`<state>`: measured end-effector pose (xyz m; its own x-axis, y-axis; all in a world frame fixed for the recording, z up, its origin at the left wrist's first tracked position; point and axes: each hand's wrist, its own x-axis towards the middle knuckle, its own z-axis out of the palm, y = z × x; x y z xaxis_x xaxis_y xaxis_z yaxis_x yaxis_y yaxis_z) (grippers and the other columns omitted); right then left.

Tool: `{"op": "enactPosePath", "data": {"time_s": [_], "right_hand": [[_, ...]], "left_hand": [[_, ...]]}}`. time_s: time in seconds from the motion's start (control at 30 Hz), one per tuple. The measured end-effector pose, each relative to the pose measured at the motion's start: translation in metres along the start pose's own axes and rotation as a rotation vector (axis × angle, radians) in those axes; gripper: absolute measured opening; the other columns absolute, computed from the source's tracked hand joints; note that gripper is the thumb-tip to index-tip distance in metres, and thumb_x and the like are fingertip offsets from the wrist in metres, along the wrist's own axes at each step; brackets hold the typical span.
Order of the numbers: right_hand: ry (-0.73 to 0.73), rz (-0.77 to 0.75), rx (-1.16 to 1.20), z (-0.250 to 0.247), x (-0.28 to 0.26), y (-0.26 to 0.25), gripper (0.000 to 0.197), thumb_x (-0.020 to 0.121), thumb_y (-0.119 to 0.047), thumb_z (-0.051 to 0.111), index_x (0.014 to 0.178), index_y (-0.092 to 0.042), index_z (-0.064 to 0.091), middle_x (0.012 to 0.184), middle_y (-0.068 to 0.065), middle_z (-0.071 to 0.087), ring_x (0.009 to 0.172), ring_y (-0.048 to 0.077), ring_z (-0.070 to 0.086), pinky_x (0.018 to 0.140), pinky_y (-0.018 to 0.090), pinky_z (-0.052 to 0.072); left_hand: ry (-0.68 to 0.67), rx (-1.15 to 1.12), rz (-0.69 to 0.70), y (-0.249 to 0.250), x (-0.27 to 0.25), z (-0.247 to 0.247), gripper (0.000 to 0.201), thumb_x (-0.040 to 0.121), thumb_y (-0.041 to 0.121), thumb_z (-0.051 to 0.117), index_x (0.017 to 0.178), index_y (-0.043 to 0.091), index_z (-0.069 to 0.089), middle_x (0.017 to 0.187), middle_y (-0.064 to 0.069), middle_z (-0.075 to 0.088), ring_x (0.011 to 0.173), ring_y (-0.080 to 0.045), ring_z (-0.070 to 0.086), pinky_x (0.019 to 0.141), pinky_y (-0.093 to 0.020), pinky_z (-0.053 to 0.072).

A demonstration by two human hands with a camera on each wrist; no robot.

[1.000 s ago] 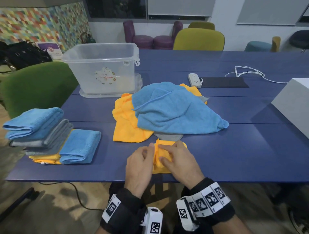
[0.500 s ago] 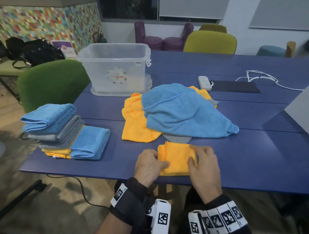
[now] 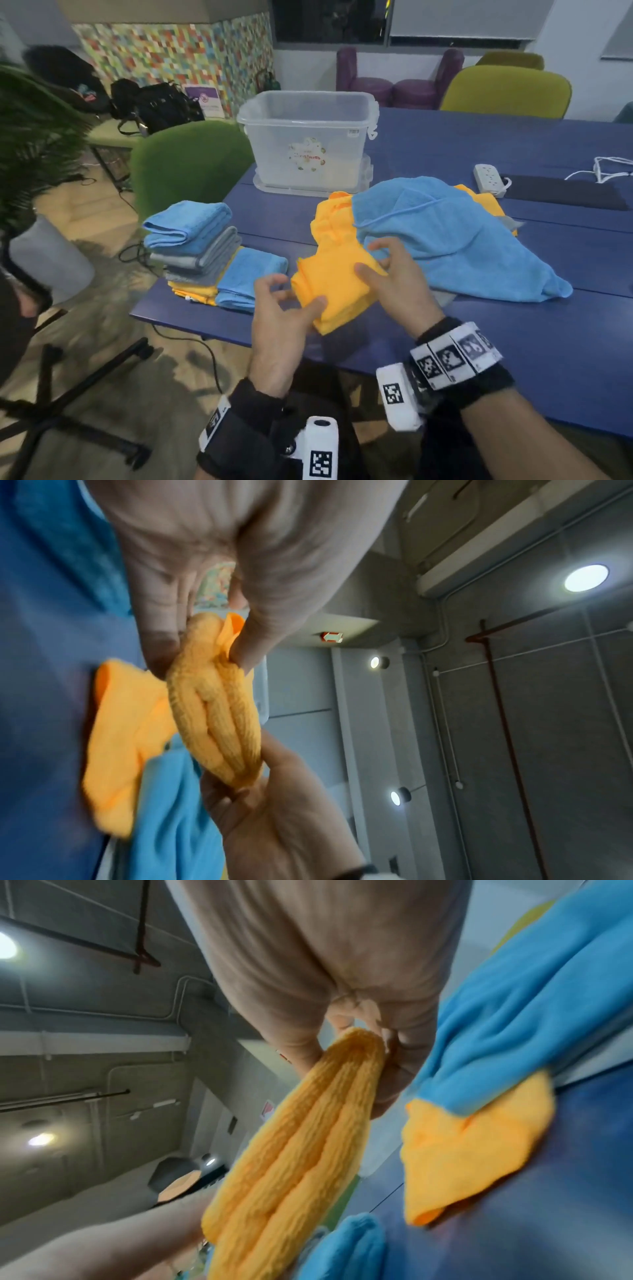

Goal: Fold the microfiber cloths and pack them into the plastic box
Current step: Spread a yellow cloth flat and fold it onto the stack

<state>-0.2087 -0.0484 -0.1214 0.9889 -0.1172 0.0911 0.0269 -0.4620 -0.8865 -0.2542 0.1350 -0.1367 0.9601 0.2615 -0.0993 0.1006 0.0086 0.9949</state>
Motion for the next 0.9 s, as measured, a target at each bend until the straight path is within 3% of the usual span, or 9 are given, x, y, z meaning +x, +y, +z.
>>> {"op": "enactPosePath", "data": {"time_s": [0.07, 0.17, 0.23, 0.33, 0.5, 0.6, 0.7, 0.8, 0.9], "right_hand": [[-0.056, -0.081, 0.017, 0.029, 0.021, -0.027, 0.025, 0.090, -0.024, 0.071, 0.109, -0.022, 0.054, 0.079, -0.006, 0.053, 0.074, 0.017, 0.053, 0.067, 0.034, 0.042], [-0.166, -0.156, 0.040, 0.070, 0.050, -0.052, 0.014, 0.093, -0.022, 0.067, 0.102, -0.018, 0.057, 0.094, -0.010, 0.059, 0.086, 0.016, 0.055, 0.070, 0.030, 0.040], [-0.262, -0.167, 0.061, 0.093, 0.066, -0.061, 0.006, 0.094, -0.019, 0.065, 0.098, -0.019, 0.061, 0.100, -0.011, 0.061, 0.090, 0.012, 0.055, 0.076, 0.029, 0.040], [-0.385, -0.093, 0.058, 0.117, 0.088, -0.063, 0.020, 0.086, -0.019, 0.068, 0.102, -0.031, 0.066, 0.108, -0.006, 0.064, 0.092, 0.013, 0.059, 0.085, 0.035, 0.050], [-0.432, 0.018, 0.066, 0.134, 0.107, -0.050, 0.030, 0.072, -0.017, 0.070, 0.097, -0.034, 0.068, 0.115, 0.001, 0.066, 0.109, 0.022, 0.063, 0.098, 0.048, 0.054], [-0.460, 0.045, 0.084, 0.142, 0.116, -0.039, 0.031, 0.067, -0.019, 0.069, 0.094, -0.035, 0.071, 0.109, 0.000, 0.067, 0.109, 0.023, 0.065, 0.099, 0.049, 0.054], [-0.480, 0.028, 0.024, 0.146, 0.115, -0.037, 0.033, 0.076, -0.016, 0.070, 0.106, -0.032, 0.072, 0.095, -0.001, 0.066, 0.093, 0.020, 0.065, 0.093, 0.040, 0.056], [-0.491, -0.023, -0.052, 0.149, 0.114, -0.032, 0.035, 0.087, -0.013, 0.069, 0.120, -0.024, 0.069, 0.086, -0.007, 0.058, 0.077, 0.011, 0.056, 0.079, 0.030, 0.048], [-0.483, -0.096, -0.124, 0.148, 0.111, -0.027, 0.037, 0.090, -0.017, 0.065, 0.126, -0.023, 0.066, 0.094, -0.008, 0.060, 0.085, 0.012, 0.057, 0.081, 0.033, 0.047]], "left_hand": [[0.092, 0.051, 0.158, 0.010, 0.009, -0.021, 0.051, 0.076, 0.020, 0.087, 0.112, 0.031, 0.052, 0.114, 0.001, 0.060, 0.082, 0.002, 0.068, 0.078, -0.045, 0.059], [0.156, 0.187, 0.305, 0.016, 0.027, -0.047, 0.025, 0.084, 0.020, 0.074, 0.101, 0.036, 0.064, 0.117, 0.010, 0.054, 0.107, -0.016, 0.062, 0.082, -0.053, 0.058], [0.185, 0.278, 0.289, 0.010, 0.040, -0.058, 0.019, 0.083, 0.029, 0.069, 0.098, 0.041, 0.070, 0.115, 0.004, 0.059, 0.104, -0.021, 0.061, 0.084, -0.053, 0.057], [0.251, 0.311, 0.191, -0.001, 0.060, -0.068, 0.035, 0.076, 0.044, 0.072, 0.111, 0.042, 0.070, 0.117, -0.002, 0.061, 0.099, -0.020, 0.063, 0.089, -0.052, 0.058], [0.324, 0.386, 0.156, -0.006, 0.076, -0.064, 0.046, 0.086, 0.028, 0.081, 0.129, 0.020, 0.067, 0.128, -0.002, 0.052, 0.105, -0.010, 0.046, 0.102, -0.036, 0.045], [0.335, 0.420, 0.139, -0.008, 0.078, -0.060, 0.049, 0.087, 0.028, 0.082, 0.131, 0.017, 0.065, 0.126, -0.001, 0.049, 0.109, -0.014, 0.046, 0.101, -0.030, 0.039], [0.347, 0.489, 0.139, -0.011, 0.077, -0.058, 0.051, 0.089, 0.028, 0.080, 0.135, 0.016, 0.062, 0.123, 0.001, 0.041, 0.107, -0.010, 0.038, 0.093, -0.019, 0.030], [0.361, 0.573, 0.158, -0.016, 0.071, -0.056, 0.051, 0.090, 0.033, 0.077, 0.135, 0.017, 0.060, 0.130, -0.003, 0.040, 0.107, -0.012, 0.041, 0.094, -0.028, 0.037], [0.406, 0.816, 0.276, -0.024, 0.065, -0.054, 0.048, 0.087, 0.037, 0.076, 0.127, 0.014, 0.064, 0.138, -0.010, 0.040, 0.124, -0.029, 0.044, 0.101, -0.047, 0.043]]}}
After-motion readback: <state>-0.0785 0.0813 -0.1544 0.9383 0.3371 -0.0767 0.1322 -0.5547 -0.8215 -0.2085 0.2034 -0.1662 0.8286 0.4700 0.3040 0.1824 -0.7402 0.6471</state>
